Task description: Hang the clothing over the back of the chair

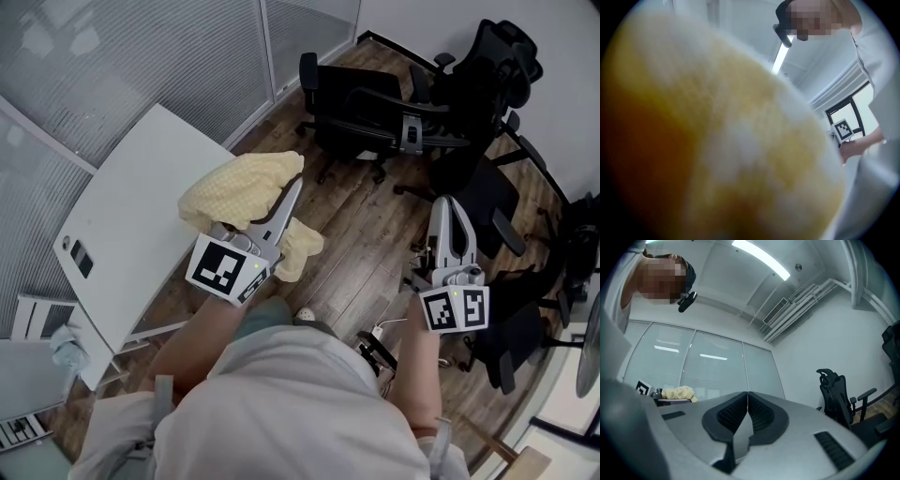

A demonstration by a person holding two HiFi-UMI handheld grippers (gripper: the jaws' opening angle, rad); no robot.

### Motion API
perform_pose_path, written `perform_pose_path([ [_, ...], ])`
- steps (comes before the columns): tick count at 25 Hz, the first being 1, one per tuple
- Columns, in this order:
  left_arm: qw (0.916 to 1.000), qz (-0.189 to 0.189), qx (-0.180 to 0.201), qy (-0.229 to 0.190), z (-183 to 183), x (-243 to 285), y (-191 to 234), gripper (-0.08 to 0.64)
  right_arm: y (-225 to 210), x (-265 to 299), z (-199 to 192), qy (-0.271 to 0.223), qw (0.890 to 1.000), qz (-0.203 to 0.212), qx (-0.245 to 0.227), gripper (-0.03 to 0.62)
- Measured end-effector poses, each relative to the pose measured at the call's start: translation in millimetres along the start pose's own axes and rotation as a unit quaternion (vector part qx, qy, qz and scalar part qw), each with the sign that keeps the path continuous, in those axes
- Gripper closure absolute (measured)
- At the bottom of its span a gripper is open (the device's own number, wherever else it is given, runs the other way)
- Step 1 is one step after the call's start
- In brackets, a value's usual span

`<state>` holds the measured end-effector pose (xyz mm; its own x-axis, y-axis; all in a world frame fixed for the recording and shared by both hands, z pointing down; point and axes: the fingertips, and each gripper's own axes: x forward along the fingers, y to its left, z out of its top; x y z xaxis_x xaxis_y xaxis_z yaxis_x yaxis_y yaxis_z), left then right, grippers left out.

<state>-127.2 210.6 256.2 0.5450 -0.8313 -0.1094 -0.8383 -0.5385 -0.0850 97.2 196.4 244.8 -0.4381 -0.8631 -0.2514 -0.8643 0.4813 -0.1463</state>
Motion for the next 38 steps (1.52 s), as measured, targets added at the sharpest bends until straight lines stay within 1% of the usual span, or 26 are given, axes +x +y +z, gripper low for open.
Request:
perform_pose_path([
  [4, 1.0000, 0.003, 0.000, 0.002, 0, 0, 2, 0.511, -3, 1, -4, 0.006, 1.000, 0.000, 0.008, 0.570],
  [10, 0.9999, 0.006, -0.008, 0.007, -10, 6, 7, 0.511, -12, 4, -11, 0.007, 1.000, -0.008, 0.016, 0.570],
  [16, 0.9999, -0.004, -0.012, -0.003, -11, 28, 15, 0.511, -18, 19, -5, 0.002, 1.000, -0.009, 0.000, 0.571],
  [31, 0.9966, -0.074, -0.026, -0.023, -11, 121, 35, 0.511, -61, 66, 1, -0.008, 0.998, -0.053, -0.019, 0.569],
  [38, 0.9926, -0.115, -0.032, -0.025, -13, 167, 44, 0.511, -84, 91, 2, -0.009, 0.996, -0.080, -0.024, 0.569],
])
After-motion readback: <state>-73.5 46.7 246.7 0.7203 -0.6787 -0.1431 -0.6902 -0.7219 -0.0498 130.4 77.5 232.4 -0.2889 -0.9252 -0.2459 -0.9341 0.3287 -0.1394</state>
